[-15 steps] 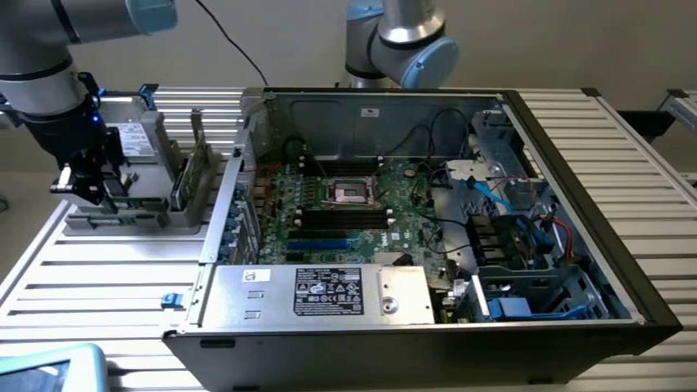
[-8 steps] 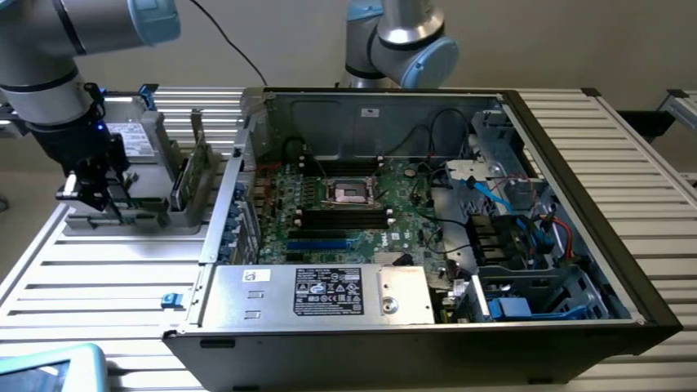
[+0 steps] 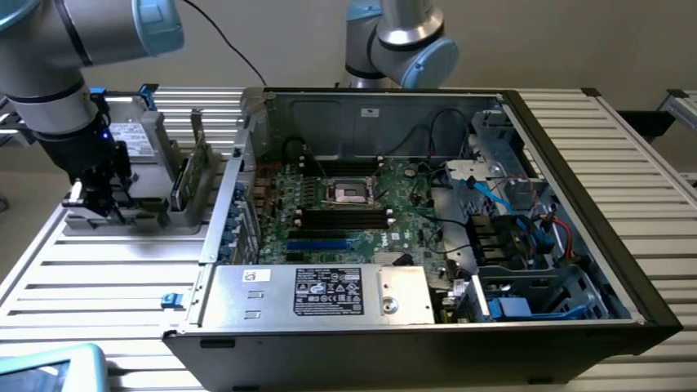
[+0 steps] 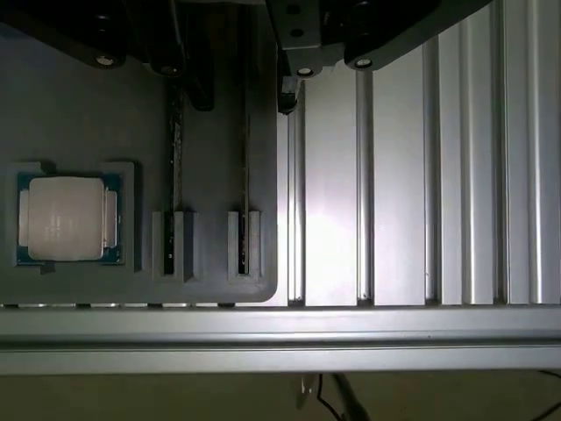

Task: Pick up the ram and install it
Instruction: 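Pick up the ram and move it above insertion slot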

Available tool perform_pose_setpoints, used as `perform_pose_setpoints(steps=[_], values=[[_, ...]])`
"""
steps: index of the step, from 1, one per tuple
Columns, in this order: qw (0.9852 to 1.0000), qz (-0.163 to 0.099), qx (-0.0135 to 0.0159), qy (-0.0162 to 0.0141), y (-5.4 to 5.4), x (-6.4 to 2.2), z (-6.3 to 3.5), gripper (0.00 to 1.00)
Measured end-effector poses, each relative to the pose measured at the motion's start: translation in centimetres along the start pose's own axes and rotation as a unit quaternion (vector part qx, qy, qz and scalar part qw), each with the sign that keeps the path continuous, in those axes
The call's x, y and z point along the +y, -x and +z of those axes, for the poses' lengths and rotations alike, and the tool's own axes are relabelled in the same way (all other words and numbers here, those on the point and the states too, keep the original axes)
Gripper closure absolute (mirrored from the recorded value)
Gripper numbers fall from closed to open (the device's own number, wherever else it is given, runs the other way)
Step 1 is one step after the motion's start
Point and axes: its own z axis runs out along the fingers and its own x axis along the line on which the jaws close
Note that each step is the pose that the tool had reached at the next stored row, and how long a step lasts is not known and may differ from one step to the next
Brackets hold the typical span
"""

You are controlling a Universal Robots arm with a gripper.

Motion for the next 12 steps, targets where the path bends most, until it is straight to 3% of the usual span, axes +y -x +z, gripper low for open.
perform_pose_setpoints(steps=[12], values=[[1.0,0.0,0.0,-0.0001,0.0,-0.09,0.47,0.57]])
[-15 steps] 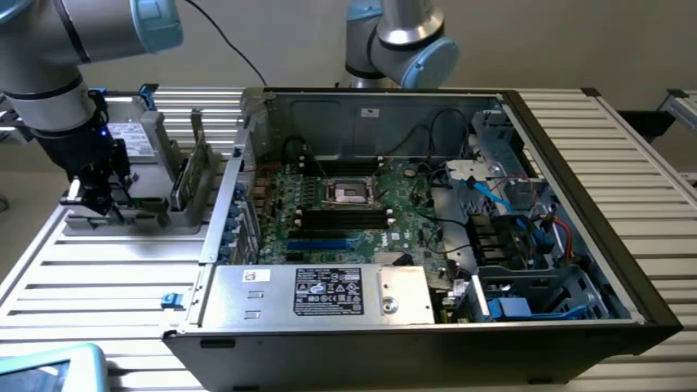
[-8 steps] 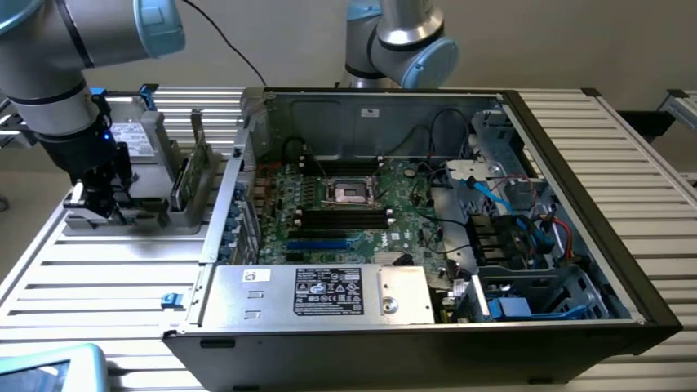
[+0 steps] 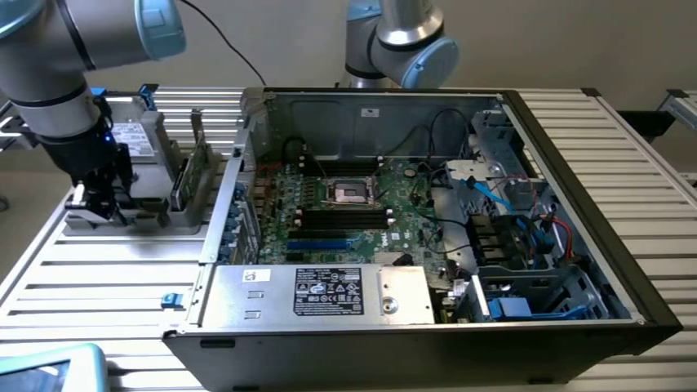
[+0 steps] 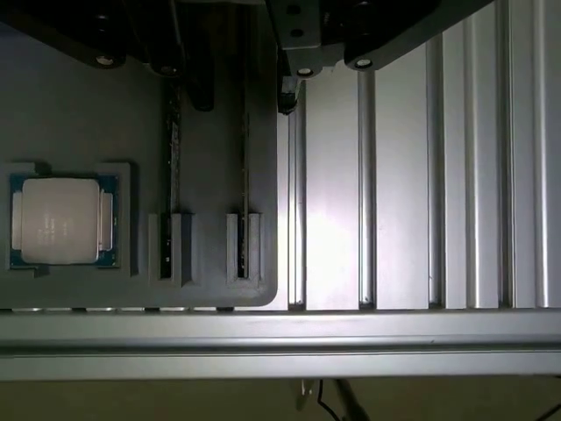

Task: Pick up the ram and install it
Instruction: 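Pick up the ram and move it above insertion slot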

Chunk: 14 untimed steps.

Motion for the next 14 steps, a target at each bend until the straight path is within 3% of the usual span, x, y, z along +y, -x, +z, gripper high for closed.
perform_pose_setpoints(steps=[3,11,14], values=[[1.0,0.0,0.0001,0.0002,0.0,0.0,0.13,0.57],[1.0,0.0,0.0,0.0001,0.0,-0.01,0.29,0.87],[1.0,0.0,0.0001,0.0001,0.0,-0.01,0.3,0.87]])
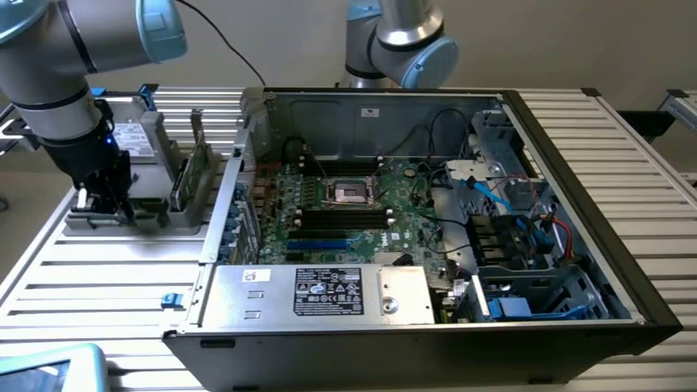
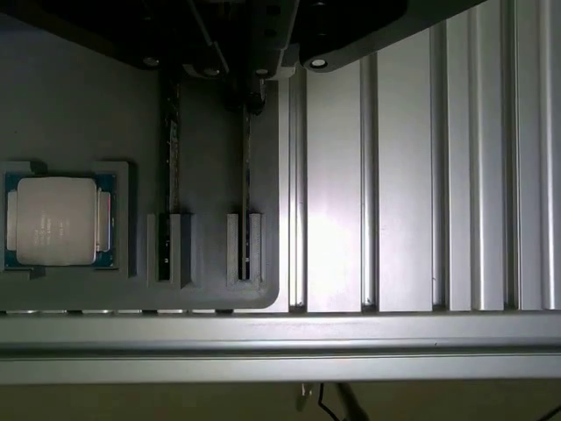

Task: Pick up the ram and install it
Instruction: 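Pick up the ram and move it above insertion slot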

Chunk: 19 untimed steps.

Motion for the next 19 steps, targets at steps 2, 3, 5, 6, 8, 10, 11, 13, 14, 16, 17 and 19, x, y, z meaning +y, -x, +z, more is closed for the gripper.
perform_pose_setpoints(steps=[2,3,5,6,8,10,11,13,14,16,17,19], values=[[1.0,0.0,0.0,0.0,0.0,0.0,0.0,0.87],[1.0,0.0,-0.0001,-0.0002,0.0,-0.01,-0.03,0.87],[1.0,0.0,-0.0004,-0.0005,0.0,0.01,-0.48,0.87],[1.0,0.0,-0.0006,-0.0004,0.0,0.03,-0.82,0.87],[1.0,0.0,-0.0011,-0.0004,0.0,0.07,-1.61,0.87],[1.0,0.0,-0.0013,-0.0004,0.0,0.1,-2.43,0.87],[1.0,0.0,-0.0013,-0.0004,0.0,0.12,-2.87,0.87],[1.0,0.0,-0.0014,-0.0004,0.0,0.16,-3.78,0.87],[1.0,0.0,-0.0014,-0.0004,0.0,0.18,-4.23,0.87],[1.0,0.0,-0.0014,-0.0004,0.0,0.21,-5.13,0.87],[1.0,0.0,-0.0015,-0.0005,0.0,0.23,-5.57,0.87],[1.0,0.0,-0.0014,-0.0004,-0.1,0.27,-6.51,0.87]])
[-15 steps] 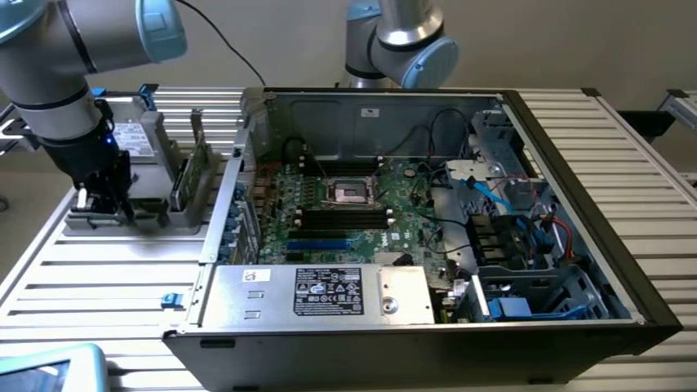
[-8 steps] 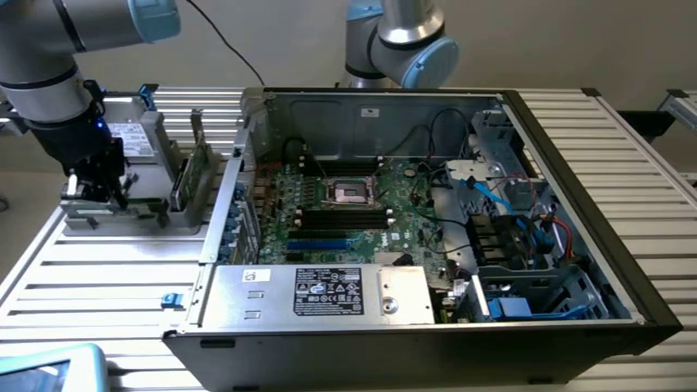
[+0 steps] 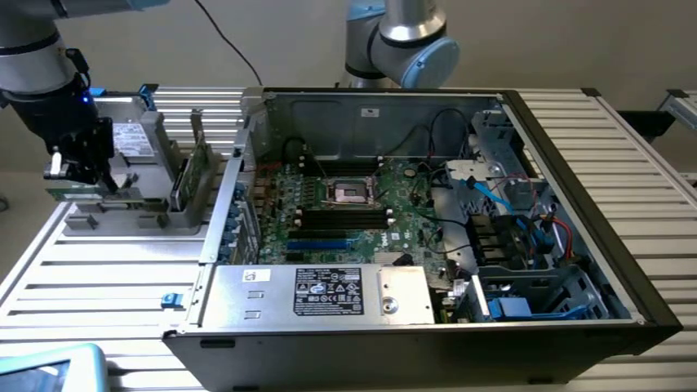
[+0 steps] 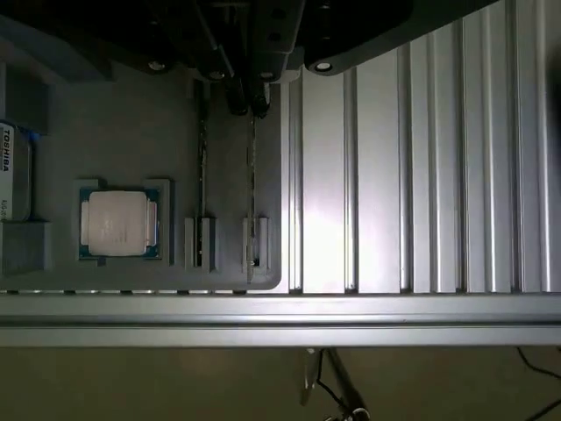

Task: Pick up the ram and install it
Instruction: 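Pick up the ram and move it above insertion slot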

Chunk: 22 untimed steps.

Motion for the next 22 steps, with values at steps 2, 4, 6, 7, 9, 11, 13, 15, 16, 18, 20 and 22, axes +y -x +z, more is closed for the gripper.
perform_pose_setpoints(steps=[2,4,6,7,9,11,13,15,16,18,20,22], values=[[1.0,0.0,0.0,0.0001,0.0,0.04,-0.89,0.87],[1.0,0.0,0.0001,0.0001,0.0,0.08,-1.8,0.87],[1.0,0.0,0.0,0.0,0.0,0.11,-2.7,0.87],[1.0,0.0,0.0001,0.0001,0.0,0.13,-3.18,0.87],[1.0,0.0,0.0,0.0001,0.0,0.16,-4.08,0.87],[1.0,0.0,0.0,0.0001,0.0,0.05,-4.98,0.87],[1.0,0.0,0.0001,0.0004,0.0,-0.25,-5.92,0.87],[1.0,0.0,0.0,0.0007,0.0,-0.77,-6.84,0.87],[1.0,0.0,0.0001,0.0009,-0.1,-1.12,-7.33,0.87],[1.0,0.0,0.0,0.001,-0.1,-1.91,-8.23,0.87],[1.0,0.0,0.0,0.001,-0.1,-2.77,-9.0,0.87],[1.0,0.0,0.0,0.001,-0.1,-3.65,-9.73,0.87]])
